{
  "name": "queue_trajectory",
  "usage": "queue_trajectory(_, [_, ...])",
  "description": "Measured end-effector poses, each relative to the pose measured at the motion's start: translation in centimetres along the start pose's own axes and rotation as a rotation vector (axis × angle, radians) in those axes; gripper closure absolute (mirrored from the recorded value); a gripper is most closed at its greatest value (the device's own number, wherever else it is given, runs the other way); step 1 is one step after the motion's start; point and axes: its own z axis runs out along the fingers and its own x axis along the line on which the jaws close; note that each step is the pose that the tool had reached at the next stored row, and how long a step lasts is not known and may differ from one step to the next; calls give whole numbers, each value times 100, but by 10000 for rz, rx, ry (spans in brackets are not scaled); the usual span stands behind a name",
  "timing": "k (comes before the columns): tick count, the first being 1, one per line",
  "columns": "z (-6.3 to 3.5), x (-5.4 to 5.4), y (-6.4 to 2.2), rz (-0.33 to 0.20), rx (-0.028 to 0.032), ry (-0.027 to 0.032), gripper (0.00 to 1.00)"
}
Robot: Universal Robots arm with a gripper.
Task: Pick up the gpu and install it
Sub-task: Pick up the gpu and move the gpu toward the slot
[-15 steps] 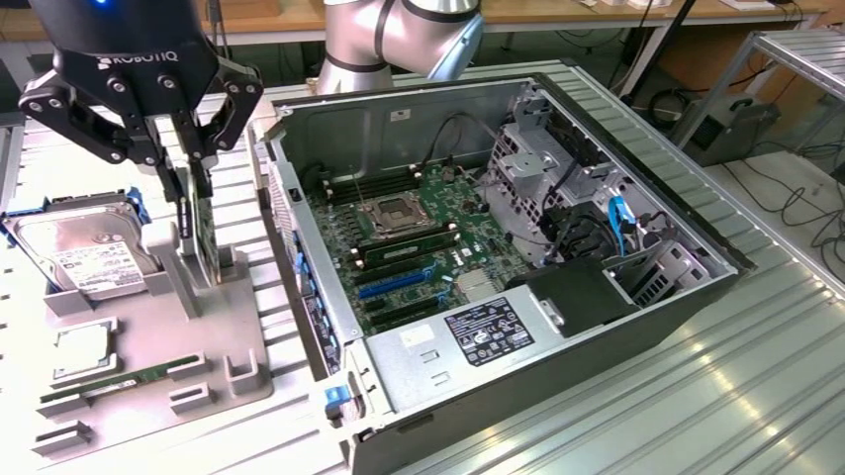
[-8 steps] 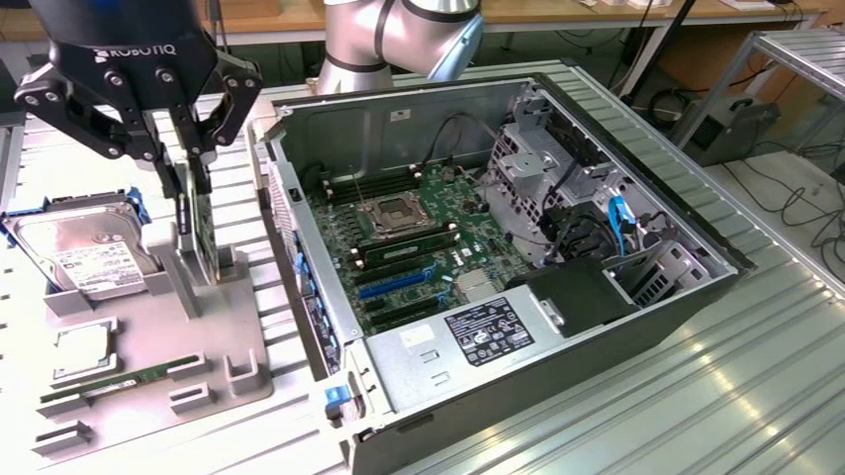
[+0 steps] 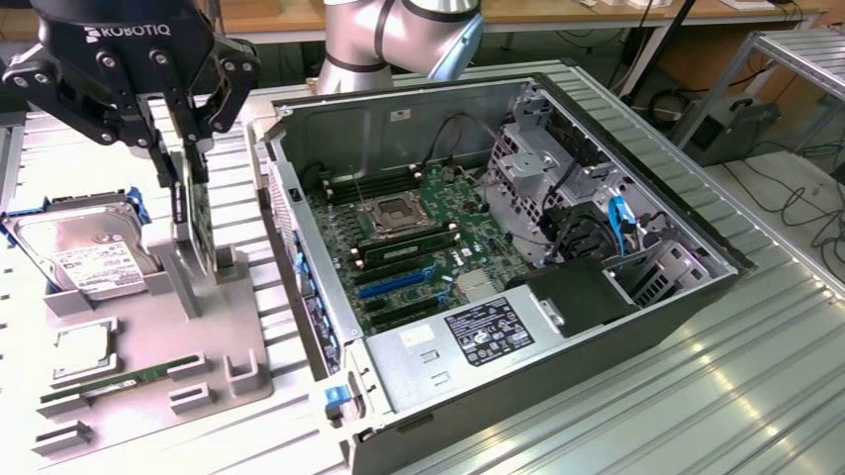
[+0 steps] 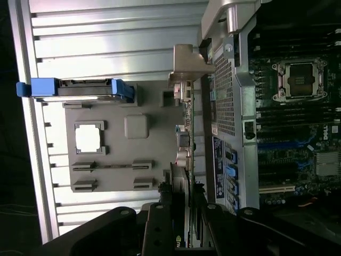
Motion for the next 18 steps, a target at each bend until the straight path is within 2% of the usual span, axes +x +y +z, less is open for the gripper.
queue_trajectory(2, [3, -99, 7, 1, 4, -1, 74])
queue_trajectory(7, [14, -476, 35, 0, 14, -2, 74])
queue_trajectory(8, [15, -515, 38, 1, 17, -2, 74])
queue_trajectory(18, [16, -562, 42, 0, 18, -2, 74])
